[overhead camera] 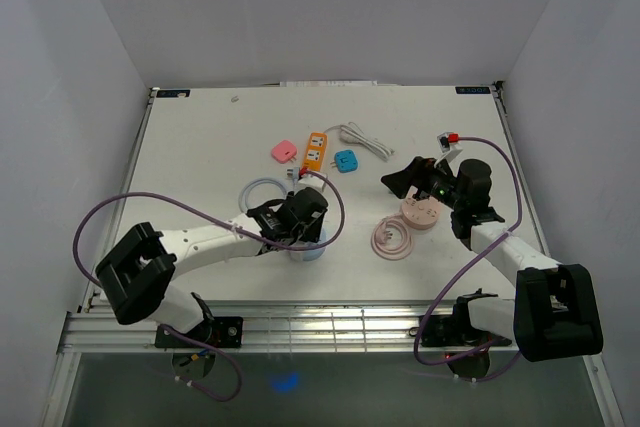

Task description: Insert the plug

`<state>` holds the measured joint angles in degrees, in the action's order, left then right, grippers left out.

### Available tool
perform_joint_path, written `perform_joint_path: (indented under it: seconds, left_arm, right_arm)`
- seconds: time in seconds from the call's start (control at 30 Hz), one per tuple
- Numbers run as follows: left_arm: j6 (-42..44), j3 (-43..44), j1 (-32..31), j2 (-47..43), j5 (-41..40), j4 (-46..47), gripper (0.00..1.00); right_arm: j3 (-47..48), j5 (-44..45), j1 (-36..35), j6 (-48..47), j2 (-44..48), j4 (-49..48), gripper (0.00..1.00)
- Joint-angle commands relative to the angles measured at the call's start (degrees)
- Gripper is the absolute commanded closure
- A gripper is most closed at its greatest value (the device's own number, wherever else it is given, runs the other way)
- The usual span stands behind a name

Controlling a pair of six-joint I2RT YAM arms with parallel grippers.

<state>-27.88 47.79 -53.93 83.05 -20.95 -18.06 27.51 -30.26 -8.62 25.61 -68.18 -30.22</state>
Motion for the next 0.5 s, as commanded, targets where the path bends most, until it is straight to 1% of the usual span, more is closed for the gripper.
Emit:
perform_joint_path:
  seconds: [0.0,0.2,0.3,0.37,0.4,0.47]
  left_arm:
    - [-1.7,-2.4,-0.4,5.8,0.3,-11.8,1.0]
    - [-3.8,-0.2,-0.9,9.5,0.1,-13.8,1.0]
    - [-5.8,2.4,-1.0,12.3,-1.5,-18.2,1.0]
    - [-6.3,1.4,-1.0,11.6,-1.2,-17.5,1.0]
    - [-6.2,0.5,-1.0,10.8,-0.1,-14.9,1.0]
    - [-5.8,-2.1,-1.0,8.6,3.1,-12.8,1.0]
  right_arm:
    - [-0.1,-0.9,0.4,0.5,0.9,-2.9,0.1]
    - [-0.2,-1.1,0.6,0.7,0.9,-2.9,0.1]
    - [-0.3,-1.1,0.6,0.8,0.7,-3.0,0.1]
    - [-0.2,-1.2,0.7,0.8,0.5,-3.1,0.1]
    - [-0.2,-1.2,0.7,0.8,0.5,-3.1,0.1]
    - [-0.2,-1.2,0.8,0.9,0.6,-3.1,0.1]
